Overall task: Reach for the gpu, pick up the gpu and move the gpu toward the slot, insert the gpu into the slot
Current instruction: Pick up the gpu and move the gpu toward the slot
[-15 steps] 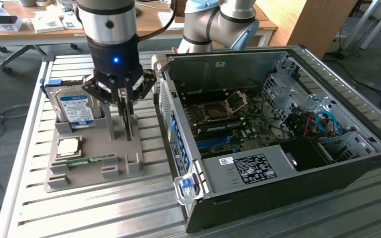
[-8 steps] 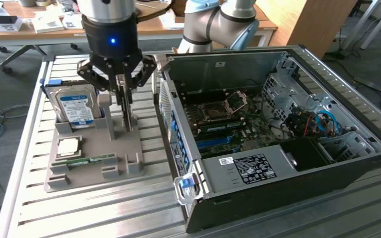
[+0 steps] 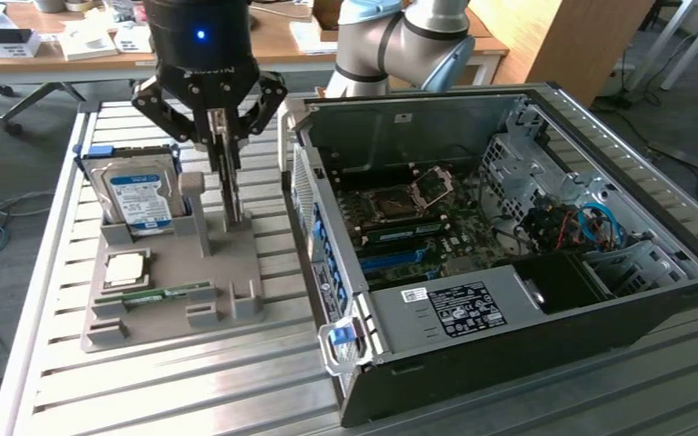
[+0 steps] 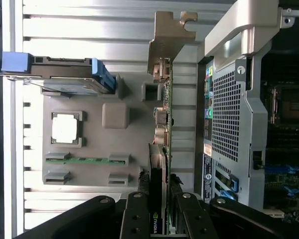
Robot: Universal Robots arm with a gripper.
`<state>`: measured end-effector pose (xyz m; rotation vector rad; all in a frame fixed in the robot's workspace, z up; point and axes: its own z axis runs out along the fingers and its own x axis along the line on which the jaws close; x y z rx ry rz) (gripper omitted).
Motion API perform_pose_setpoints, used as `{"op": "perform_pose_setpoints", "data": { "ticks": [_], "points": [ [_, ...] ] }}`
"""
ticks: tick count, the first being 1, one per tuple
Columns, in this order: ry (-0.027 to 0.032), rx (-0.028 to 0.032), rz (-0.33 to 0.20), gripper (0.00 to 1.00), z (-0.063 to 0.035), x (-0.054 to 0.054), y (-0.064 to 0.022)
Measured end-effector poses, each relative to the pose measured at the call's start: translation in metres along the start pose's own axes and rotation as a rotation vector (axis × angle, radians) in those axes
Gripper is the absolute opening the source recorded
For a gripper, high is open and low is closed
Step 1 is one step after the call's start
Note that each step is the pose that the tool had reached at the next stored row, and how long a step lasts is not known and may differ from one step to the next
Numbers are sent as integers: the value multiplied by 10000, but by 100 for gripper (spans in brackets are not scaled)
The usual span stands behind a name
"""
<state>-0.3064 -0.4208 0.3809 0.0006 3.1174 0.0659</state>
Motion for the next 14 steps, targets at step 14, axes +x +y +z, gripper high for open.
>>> {"op": "perform_pose_setpoints", "data": {
  "ticks": [14],
  "points": [
    [-1, 0, 0, 26, -309, -7, 13]
  ]
}}
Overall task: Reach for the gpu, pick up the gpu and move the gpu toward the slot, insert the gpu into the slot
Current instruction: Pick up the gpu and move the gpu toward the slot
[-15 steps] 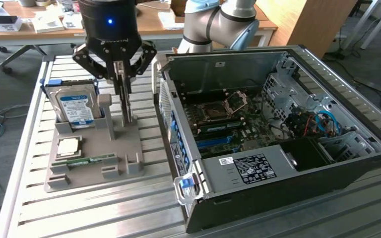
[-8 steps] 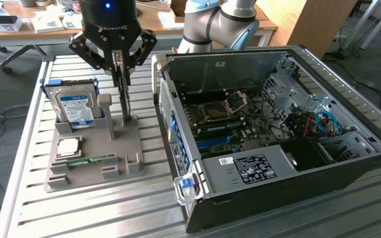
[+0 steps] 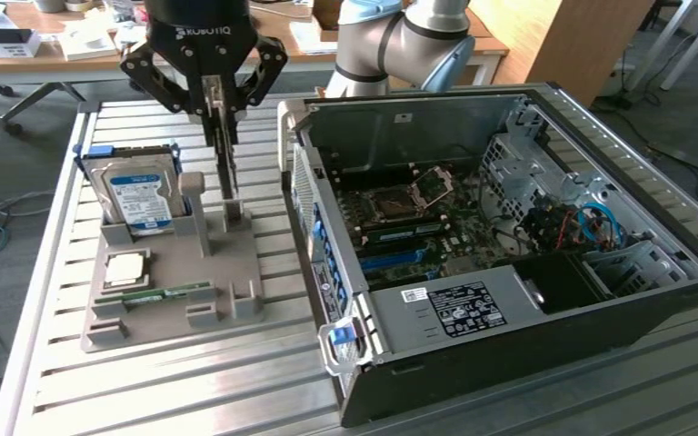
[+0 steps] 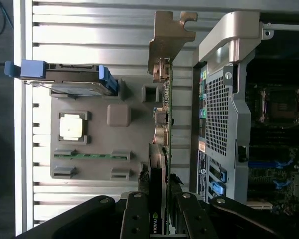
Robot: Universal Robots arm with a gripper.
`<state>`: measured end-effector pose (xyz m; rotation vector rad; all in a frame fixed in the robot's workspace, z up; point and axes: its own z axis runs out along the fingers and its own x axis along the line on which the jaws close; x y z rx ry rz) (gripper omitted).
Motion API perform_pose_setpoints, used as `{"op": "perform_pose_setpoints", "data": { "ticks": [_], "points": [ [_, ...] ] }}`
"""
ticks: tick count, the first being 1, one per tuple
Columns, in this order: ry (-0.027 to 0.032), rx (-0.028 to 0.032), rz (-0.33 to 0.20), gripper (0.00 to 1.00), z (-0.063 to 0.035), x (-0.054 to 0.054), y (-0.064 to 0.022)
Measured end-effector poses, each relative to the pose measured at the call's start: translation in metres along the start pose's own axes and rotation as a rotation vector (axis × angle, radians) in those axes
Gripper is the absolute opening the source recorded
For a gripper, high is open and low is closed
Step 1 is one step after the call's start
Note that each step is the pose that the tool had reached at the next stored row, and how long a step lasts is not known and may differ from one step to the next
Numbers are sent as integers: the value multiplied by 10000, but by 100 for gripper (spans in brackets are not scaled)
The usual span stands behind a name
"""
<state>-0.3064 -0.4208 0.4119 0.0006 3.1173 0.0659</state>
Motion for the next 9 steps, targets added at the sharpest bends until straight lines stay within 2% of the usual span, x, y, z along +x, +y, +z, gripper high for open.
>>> {"op": "perform_pose_setpoints", "data": {
  "ticks": [9],
  "points": [
    [0, -2, 0, 26, -18, -1, 1]
  ]
}}
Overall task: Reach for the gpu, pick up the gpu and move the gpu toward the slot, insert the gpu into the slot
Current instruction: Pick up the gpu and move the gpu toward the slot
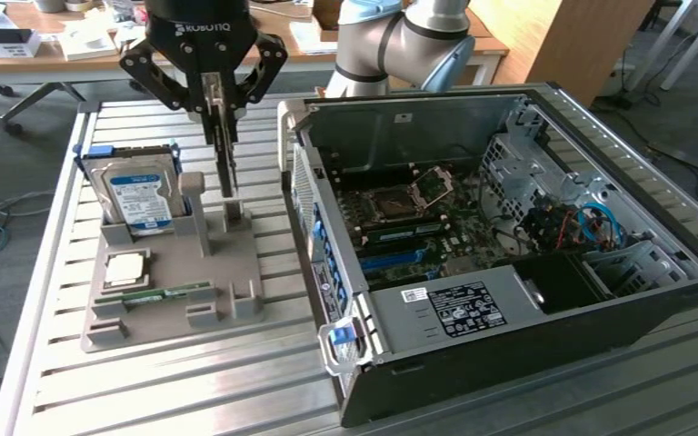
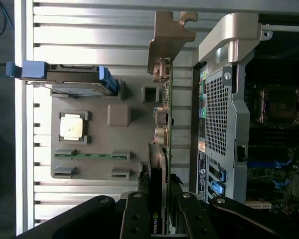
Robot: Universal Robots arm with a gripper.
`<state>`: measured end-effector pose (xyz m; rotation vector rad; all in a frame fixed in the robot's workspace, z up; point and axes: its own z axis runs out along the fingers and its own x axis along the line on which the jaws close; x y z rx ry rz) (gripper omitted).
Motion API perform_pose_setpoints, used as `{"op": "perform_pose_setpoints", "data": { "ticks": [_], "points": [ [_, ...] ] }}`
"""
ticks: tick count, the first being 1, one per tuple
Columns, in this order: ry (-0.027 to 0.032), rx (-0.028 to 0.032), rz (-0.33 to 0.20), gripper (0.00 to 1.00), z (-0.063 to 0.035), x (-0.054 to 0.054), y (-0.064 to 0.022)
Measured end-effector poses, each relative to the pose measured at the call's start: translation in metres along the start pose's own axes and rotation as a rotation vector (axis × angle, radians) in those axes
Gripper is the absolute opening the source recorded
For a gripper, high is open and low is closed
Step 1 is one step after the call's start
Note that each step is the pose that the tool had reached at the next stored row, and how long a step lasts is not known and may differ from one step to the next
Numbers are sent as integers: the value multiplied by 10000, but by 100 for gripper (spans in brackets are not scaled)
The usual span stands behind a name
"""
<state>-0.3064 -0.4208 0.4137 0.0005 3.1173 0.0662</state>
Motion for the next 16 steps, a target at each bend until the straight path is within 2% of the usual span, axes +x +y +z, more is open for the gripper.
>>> {"op": "perform_pose_setpoints", "data": {
  "ticks": [7, 16],
  "points": [
    [2, 1, 1, 26, 1, -71, 0],
    [1, 2, 0, 26, 6, -292, 0]
  ]
}}
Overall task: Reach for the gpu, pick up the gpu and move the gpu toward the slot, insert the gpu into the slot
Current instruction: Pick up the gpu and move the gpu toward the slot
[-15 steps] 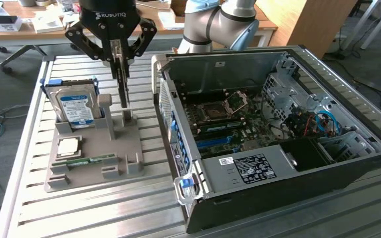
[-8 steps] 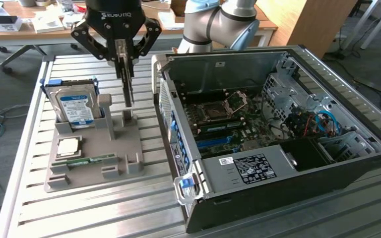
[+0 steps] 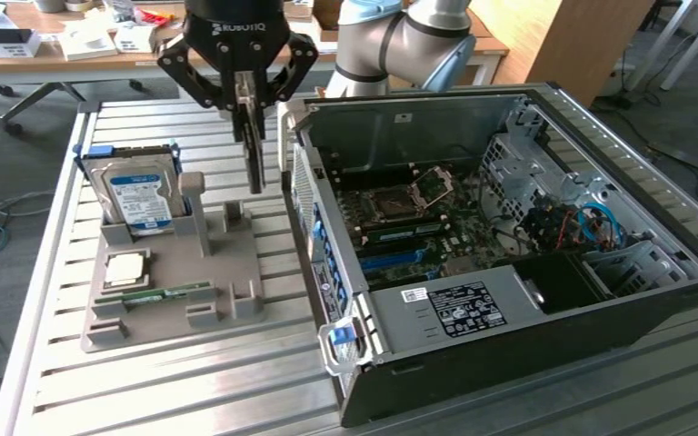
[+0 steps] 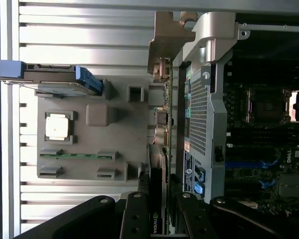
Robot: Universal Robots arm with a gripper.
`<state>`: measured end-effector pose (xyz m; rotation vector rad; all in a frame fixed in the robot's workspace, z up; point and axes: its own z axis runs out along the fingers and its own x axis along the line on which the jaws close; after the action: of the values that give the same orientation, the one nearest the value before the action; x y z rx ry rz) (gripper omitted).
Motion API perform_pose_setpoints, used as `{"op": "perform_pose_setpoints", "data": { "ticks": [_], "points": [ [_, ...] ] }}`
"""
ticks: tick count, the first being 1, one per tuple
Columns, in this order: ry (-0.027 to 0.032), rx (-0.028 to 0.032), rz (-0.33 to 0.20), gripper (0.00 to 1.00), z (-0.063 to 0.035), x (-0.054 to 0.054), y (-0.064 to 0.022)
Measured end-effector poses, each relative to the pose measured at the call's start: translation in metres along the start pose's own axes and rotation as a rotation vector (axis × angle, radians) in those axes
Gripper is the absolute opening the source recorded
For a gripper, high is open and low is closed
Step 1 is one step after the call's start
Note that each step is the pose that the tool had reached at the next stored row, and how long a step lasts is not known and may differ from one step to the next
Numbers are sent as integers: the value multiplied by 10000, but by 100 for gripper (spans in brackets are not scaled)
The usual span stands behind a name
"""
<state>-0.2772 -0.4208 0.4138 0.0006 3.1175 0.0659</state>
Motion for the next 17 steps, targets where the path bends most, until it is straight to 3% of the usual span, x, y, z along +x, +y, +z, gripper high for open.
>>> {"op": "perform_pose_setpoints", "data": {
  "ticks": [17],
  "points": [
    [7, -1, -1, 26, 14, -560, 0]
  ]
}}
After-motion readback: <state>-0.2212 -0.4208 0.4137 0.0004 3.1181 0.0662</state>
